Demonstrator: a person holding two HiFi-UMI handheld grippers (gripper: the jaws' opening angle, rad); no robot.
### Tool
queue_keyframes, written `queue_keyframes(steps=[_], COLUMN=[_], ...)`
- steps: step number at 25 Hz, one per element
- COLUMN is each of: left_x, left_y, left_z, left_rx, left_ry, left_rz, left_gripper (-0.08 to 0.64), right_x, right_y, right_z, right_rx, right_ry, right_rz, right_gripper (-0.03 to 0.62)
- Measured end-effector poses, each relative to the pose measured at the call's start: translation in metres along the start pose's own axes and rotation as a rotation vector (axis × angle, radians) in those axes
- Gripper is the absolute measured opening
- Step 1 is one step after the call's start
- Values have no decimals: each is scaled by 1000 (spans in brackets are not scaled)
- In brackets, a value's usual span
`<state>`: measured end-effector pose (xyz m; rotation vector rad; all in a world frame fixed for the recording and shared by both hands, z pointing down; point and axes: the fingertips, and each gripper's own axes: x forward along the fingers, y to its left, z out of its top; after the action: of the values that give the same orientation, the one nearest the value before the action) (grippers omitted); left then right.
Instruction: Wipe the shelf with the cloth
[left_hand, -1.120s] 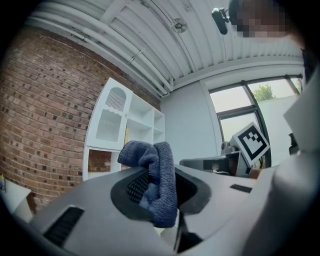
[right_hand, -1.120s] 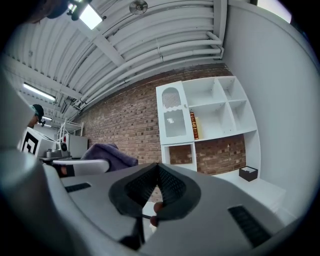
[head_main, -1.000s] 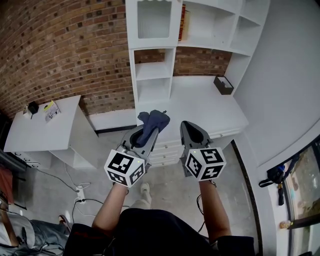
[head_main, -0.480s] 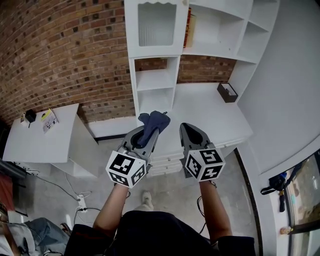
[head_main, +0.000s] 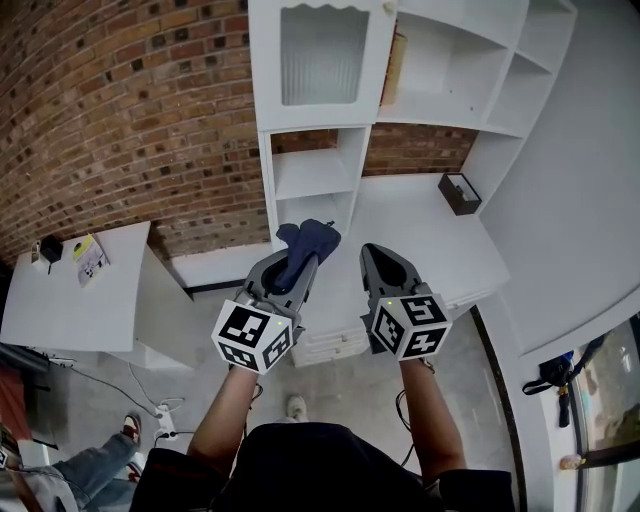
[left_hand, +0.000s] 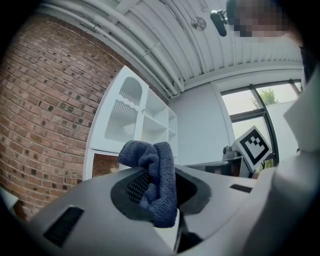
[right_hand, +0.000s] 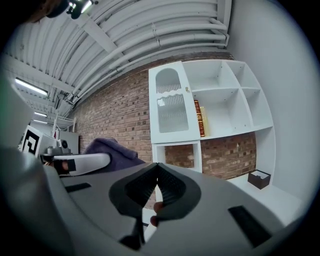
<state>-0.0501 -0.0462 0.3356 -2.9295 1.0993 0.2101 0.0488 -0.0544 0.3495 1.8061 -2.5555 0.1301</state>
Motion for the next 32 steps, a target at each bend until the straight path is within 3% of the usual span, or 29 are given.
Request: queue_keyframes(steps=[17, 32], left_x=[39, 66], left_y=[91, 105], left_z=[-7, -23], left_rx=[-32, -57], left_ry=[-10, 19], left_rz=[-22, -34], left_gripper=[71, 71], right_x=[95, 120], right_y=[-11, -28], right_z=[-3, -5], right_rx=[6, 14], right_ry=[28, 36], right_rz=[-44, -53], right_gripper=[17, 17])
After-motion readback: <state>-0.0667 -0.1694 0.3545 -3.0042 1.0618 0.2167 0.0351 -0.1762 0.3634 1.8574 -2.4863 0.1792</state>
